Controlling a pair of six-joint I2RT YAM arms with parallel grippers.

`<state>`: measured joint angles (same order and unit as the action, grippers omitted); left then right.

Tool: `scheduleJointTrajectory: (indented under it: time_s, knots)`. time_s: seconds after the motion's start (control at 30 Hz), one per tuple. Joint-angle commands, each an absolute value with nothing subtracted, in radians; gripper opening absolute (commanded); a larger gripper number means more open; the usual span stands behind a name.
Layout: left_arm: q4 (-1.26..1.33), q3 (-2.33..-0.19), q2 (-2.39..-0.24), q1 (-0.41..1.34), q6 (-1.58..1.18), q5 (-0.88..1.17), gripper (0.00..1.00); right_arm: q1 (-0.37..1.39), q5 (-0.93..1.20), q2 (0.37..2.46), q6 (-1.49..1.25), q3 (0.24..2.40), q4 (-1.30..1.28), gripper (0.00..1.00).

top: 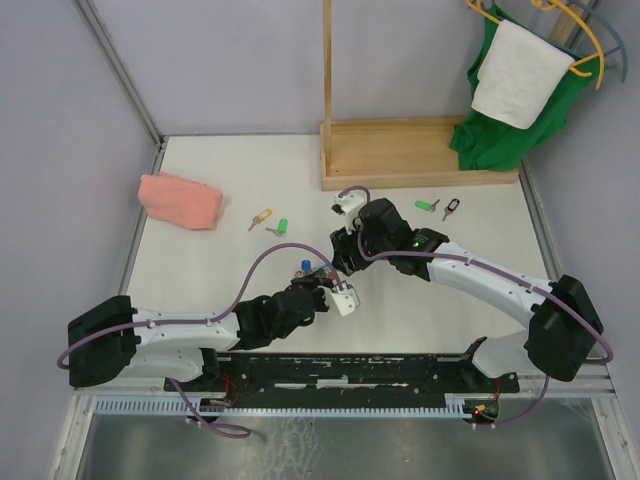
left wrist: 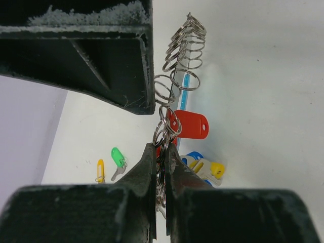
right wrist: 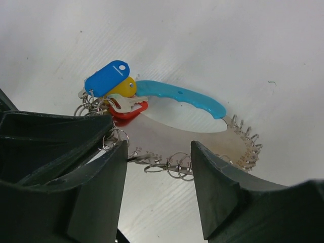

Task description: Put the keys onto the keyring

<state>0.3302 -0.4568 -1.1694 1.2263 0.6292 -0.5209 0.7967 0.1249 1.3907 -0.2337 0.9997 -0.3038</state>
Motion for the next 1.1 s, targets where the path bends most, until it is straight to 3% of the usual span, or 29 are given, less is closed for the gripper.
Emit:
scheduleJointTrajectory:
  time_s: [0.0, 0.23, 0.77, 1.07]
  knots:
    - [0.393, -0.520, -1.164, 1.232, 0.603, -0.564, 0.03, 0.798, 0.039, 1.372, -0.192, 1.046, -0.377, 0.60]
    - [0.379, -0.524, -1.162, 1.232, 0.561, -0.600, 0.03, 0.798, -0.039, 1.296, -0.173, 1.023, -0.428, 0.55]
    - [0.371, -0.546, -1.185, 1.232, 0.405, -0.654, 0.03, 0.798, 0.095, 1.254, -0.422, 0.940, -0.279, 0.39]
    - [0.336, -0.581, -1.207, 1.232, 0.317, -0.712, 0.03, 0.799, 0.111, 1.241, -0.549, 0.886, -0.234, 0.35]
